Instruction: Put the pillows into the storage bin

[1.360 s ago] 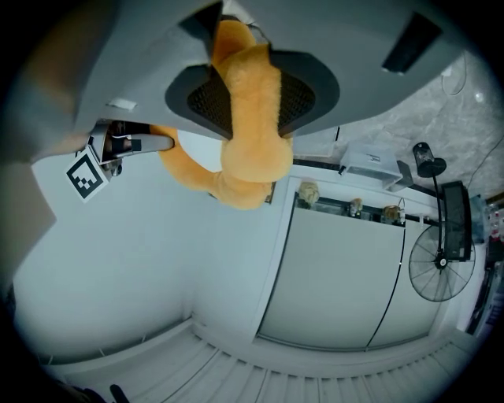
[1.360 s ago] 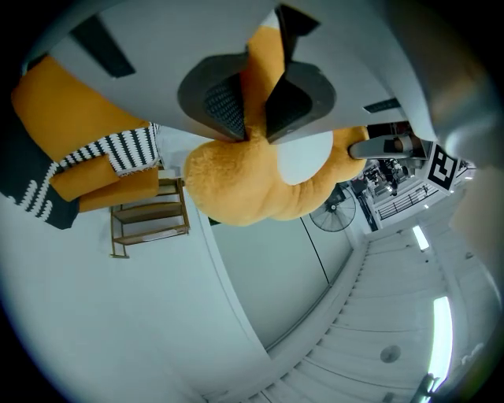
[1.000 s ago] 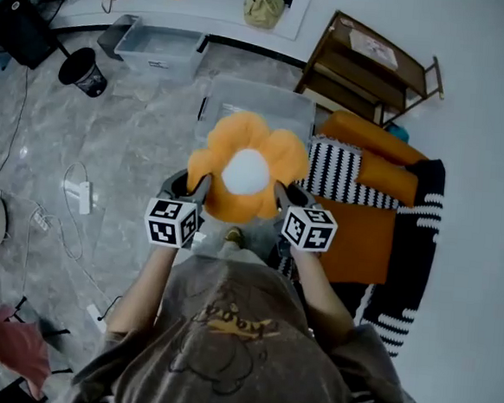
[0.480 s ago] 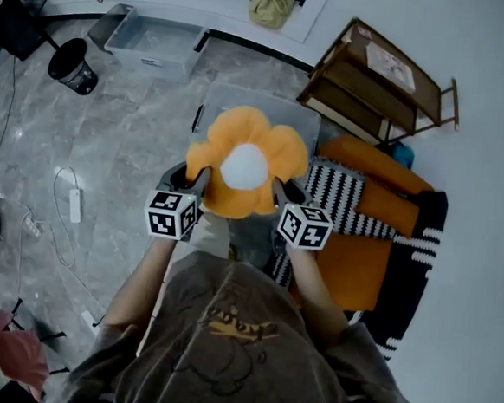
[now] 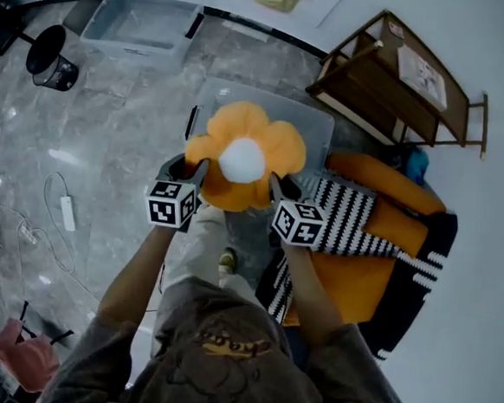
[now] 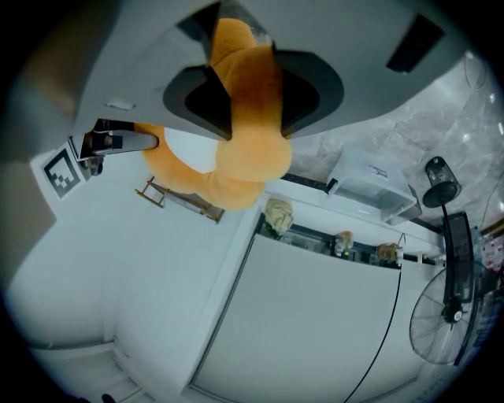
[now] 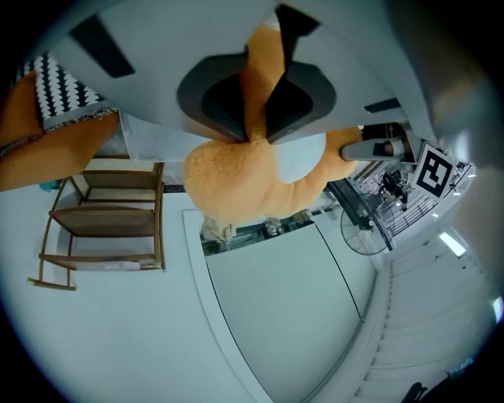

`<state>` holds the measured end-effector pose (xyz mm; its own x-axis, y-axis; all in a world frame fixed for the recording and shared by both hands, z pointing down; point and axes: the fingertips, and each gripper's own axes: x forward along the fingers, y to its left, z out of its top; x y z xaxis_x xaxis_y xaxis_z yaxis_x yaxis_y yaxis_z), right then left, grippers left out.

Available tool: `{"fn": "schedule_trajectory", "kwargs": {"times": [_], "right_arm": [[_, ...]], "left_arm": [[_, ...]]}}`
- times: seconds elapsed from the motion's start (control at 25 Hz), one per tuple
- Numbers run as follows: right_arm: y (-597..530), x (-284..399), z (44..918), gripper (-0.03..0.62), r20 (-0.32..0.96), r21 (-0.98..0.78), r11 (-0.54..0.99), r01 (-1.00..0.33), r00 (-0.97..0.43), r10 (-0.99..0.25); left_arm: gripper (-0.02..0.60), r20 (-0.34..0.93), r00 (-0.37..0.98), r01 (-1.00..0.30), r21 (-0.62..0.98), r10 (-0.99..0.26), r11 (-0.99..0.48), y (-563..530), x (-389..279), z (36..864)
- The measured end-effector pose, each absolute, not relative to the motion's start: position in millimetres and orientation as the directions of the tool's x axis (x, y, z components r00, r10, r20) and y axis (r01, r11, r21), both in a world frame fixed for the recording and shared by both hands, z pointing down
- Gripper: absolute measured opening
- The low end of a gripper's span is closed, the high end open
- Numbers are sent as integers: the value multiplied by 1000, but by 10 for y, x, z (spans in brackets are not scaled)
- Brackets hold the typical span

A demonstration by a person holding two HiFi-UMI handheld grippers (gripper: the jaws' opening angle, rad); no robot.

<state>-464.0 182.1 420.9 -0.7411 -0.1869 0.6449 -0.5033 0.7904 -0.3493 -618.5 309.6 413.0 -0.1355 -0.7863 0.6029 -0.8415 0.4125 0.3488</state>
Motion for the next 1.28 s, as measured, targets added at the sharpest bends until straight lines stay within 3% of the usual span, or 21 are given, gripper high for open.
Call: {"fn": "schedule_trajectory", "kwargs": {"times": [0.44,0.68,0.8,0.88,1.28], "right_arm": [[1060,-5337,5961,69,726,-398,717,-573,-674,-135],[797,-5497,6506,89,758,-411,681,-607,-642,-115],[595,-5496,6607,190,768,-408,642,-649,-624,-142],[509,-5499,6627,332,773,-425,620,-660,-621,-131],[342,-5508,6042,350,726,-471,598,-648,-670,-154]], "left_arm": [[156,702,-48,-818,380,-710,431,2333,-6932,5929],[170,751,-26,-813,368,-660,450,2089,-7136,6497],[278,805,-42,-810,319,-592,492,2099,-7265,6666],[315,820,-61,-806,297,-569,513,2121,-7358,6671],[331,789,25,-847,343,-614,405,1801,-7127,6058]]}}
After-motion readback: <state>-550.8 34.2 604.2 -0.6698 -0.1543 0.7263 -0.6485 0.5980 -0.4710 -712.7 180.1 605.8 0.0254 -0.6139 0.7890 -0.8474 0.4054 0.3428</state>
